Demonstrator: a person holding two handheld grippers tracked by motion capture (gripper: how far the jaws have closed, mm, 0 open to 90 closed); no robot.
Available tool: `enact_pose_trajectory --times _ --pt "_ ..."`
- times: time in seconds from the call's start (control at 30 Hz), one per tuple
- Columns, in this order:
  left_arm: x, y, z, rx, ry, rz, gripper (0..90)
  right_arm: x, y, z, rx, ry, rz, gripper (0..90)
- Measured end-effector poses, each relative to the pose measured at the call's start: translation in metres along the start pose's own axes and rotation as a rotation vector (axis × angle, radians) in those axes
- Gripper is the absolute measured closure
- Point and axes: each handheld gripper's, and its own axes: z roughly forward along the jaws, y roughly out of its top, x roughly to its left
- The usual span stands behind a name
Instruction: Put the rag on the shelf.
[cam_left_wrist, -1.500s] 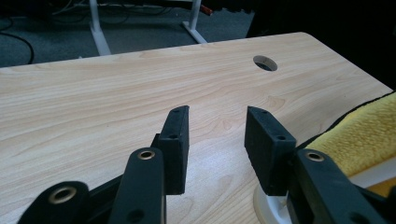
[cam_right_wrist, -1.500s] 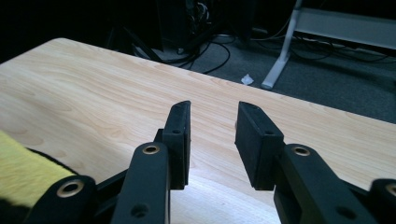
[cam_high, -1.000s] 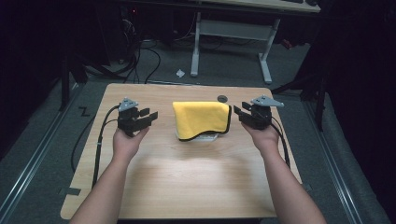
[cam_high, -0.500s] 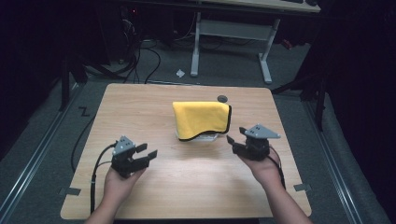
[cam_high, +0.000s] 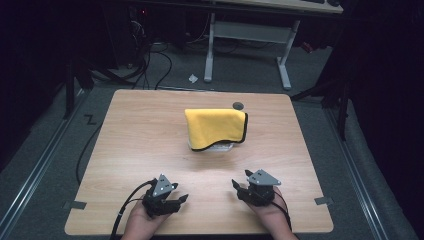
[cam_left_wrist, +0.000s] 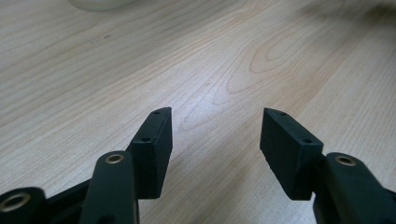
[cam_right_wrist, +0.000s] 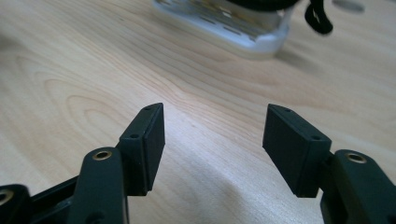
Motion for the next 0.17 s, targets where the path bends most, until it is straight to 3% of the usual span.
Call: enact_pose_trajectory --times 0.03,0.17 --pt "0.0020 -0.0008 -0.0005 0.001 -0.001 -0.008 44.4 -0.0014 -0.0011 0.0026 0.012 0.008 0.016 39.3" --pt "0.0100 -0.0045 -0.0028 -0.003 -0.005 -0.053 44.6 -0.0019 -0.0051 0.0049 0.036 0.005 -0.011 39.2"
